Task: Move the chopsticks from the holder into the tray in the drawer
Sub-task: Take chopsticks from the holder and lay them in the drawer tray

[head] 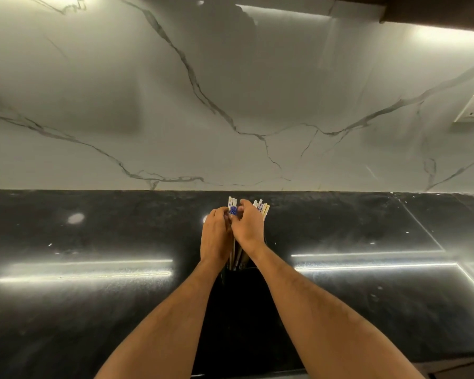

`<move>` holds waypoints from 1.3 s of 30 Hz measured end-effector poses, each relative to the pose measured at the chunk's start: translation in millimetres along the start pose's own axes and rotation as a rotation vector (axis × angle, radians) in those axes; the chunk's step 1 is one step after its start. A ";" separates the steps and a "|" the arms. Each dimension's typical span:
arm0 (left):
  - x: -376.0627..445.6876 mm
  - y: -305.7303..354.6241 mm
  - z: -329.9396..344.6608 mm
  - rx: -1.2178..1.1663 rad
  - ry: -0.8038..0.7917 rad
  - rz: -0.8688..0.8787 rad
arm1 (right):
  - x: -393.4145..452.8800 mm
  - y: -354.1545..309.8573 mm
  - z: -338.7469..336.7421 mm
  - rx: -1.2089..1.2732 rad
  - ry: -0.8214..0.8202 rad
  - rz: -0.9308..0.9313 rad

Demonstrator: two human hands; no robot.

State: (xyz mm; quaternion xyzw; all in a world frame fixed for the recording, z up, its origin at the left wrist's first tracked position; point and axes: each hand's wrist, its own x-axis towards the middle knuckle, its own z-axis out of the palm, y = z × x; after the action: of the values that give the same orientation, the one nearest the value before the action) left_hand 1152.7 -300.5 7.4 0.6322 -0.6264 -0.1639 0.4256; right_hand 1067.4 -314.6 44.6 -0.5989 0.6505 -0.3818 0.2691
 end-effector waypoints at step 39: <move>-25.8 35.4 -13.8 -0.138 0.126 -0.014 | -1.8 -1.9 -38.9 0.350 0.091 0.129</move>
State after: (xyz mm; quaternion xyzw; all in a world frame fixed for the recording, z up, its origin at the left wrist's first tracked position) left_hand 1135.7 -266.7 33.3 0.6149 -0.5811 -0.1696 0.5055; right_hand 1037.3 -306.1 67.9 -0.4822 0.6226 -0.4978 0.3633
